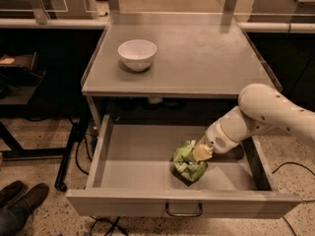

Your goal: Place green jalapeno chip bag into top drawer

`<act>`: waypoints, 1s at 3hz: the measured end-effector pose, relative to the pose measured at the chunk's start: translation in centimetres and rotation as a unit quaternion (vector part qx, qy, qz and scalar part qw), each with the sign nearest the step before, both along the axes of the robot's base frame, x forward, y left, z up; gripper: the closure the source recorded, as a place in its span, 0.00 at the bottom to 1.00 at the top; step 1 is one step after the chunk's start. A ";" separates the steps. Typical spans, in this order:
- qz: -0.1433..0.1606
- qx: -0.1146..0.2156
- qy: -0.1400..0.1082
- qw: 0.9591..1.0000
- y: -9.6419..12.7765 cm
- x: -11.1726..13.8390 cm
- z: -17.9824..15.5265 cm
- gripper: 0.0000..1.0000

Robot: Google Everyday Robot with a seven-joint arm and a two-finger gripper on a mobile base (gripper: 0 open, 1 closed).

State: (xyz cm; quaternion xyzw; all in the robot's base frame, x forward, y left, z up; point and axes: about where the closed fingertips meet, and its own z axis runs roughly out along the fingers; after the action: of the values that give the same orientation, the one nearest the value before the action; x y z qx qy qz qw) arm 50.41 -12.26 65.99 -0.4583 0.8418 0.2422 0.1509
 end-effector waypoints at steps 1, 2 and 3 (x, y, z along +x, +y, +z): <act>0.005 -0.004 0.006 1.000 0.3 -0.1 -1.5 1.00; 0.022 0.009 0.014 1.000 0.7 -0.3 -1.8 0.96; 0.022 0.009 0.014 1.000 0.7 -0.3 -1.8 0.73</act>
Offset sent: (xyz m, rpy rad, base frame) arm -0.0044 0.0092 -0.0176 0.0493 0.0433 0.0841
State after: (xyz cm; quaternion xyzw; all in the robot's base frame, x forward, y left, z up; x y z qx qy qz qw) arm 50.11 -11.58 64.19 -0.4715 0.8316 0.2592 0.1376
